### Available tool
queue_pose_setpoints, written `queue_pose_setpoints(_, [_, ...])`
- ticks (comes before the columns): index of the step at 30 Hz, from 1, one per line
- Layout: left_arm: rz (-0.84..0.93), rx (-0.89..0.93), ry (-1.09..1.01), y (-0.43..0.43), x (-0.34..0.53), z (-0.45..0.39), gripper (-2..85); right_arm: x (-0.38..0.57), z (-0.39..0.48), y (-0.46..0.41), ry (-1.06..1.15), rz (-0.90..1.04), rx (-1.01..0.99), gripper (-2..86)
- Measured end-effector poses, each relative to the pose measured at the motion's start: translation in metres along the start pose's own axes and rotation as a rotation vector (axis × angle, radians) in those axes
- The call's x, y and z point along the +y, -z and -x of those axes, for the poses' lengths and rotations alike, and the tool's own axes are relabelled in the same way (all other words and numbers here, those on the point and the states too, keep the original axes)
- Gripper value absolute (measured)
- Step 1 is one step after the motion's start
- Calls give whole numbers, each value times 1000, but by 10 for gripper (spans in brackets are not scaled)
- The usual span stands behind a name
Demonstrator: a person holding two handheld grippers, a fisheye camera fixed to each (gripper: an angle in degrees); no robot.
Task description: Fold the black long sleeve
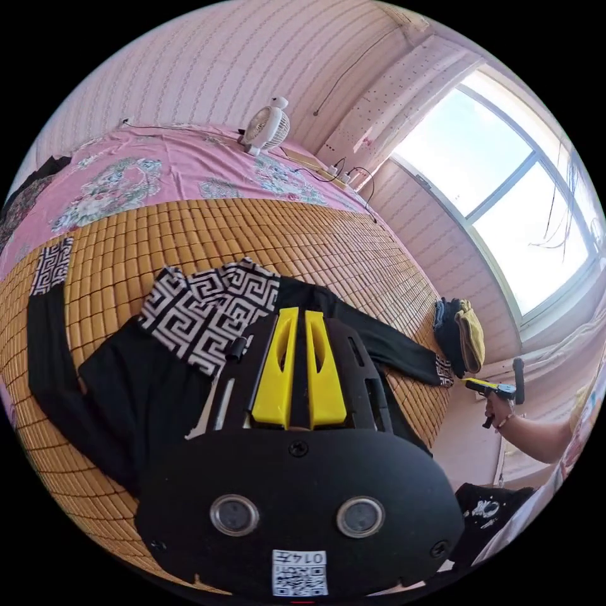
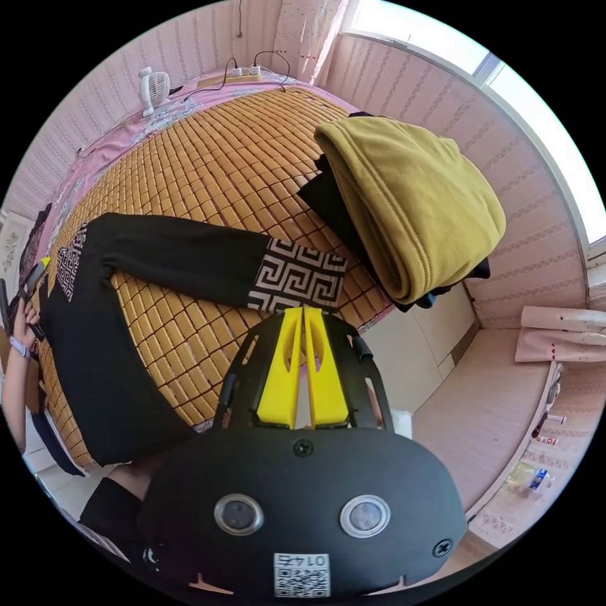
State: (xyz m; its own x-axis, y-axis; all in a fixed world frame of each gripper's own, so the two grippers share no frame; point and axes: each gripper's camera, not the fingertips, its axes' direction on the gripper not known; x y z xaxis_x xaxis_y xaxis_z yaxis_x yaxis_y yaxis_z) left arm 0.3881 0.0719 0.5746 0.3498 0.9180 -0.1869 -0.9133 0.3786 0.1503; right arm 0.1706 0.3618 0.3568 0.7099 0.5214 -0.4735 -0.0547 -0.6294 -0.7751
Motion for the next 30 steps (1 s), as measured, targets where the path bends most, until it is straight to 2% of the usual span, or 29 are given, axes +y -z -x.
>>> queue_pose_setpoints(3, [13,-134,91,45,58,29,2,-10,43,15,108,-30,-42,-6])
queue_pose_setpoints(5, [32,-192,169,67,96,45,3,-26,104,23,290,-74,-112,0])
queue_pose_setpoints(9, [91,-174,332,96,175,68,0,-55,222,27,595,-107,-347,12])
queue_pose_setpoints(11, [107,-208,334,103,199,70,-2,-69,308,25,772,-92,-526,20])
queue_pose_setpoints(13, [131,-242,316,108,216,71,-3,-73,380,27,944,-67,-619,28])
queue_pose_setpoints(17, [195,-287,279,107,251,73,-4,-63,541,44,1246,-137,-679,70])
queue_pose_setpoints(23, [162,-263,320,112,286,84,-10,-44,718,28,1316,-141,-547,103])
queue_pose_setpoints(27, [148,-260,275,119,302,88,-10,-44,777,7,1263,-87,-439,88])
queue_pose_setpoints(30, [145,-244,272,124,313,95,-10,-56,796,-9,1170,-49,-400,41])
